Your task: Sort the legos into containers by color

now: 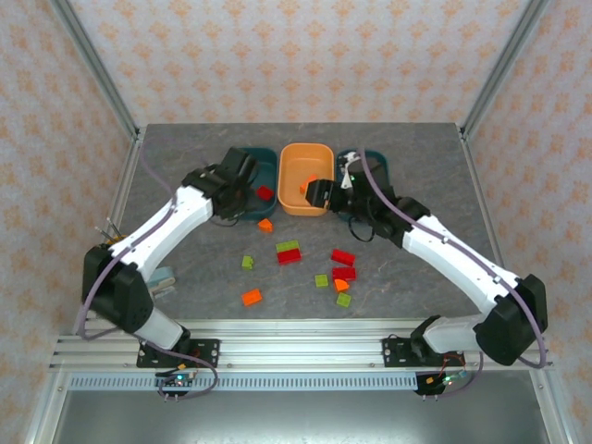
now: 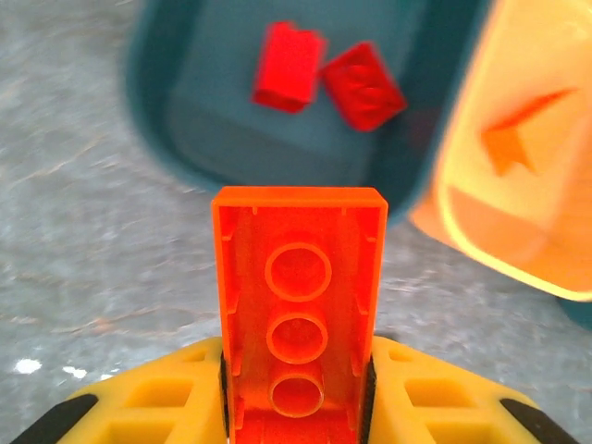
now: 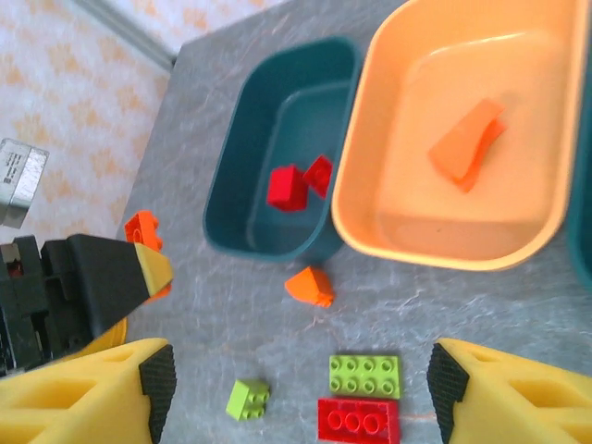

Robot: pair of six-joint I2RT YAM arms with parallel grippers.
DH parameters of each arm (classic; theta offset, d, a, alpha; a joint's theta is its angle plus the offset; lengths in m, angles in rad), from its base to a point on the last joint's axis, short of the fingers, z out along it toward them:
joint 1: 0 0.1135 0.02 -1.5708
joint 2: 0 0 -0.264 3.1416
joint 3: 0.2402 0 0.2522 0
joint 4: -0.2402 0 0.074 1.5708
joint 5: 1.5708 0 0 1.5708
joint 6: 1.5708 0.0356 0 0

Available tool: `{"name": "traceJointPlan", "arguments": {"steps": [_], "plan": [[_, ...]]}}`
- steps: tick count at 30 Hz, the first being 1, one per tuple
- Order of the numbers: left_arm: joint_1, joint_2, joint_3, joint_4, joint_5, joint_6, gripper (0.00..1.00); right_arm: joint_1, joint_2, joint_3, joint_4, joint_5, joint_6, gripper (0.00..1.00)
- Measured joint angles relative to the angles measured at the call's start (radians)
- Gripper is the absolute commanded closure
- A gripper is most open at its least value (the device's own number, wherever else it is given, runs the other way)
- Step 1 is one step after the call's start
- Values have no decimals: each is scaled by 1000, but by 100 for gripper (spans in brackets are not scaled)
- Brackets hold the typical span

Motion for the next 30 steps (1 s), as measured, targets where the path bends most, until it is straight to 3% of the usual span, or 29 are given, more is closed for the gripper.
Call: {"name": "traceJointPlan", "arguments": {"steps": [9,15,23,30], "plan": [[-114,485,508,-90,-5,119,65,-137,-9,0,-72,52,93,1],[-126,702,697,-175,-34,149,64,-152,-14,12,-144,63,107,0],[-125,806,795,-236,-50,153,56,-152,-79,5,-179,64,120,0],[-125,808,801,-259,-49,136,39,-152,-90,4,-200,63,121,0]]}}
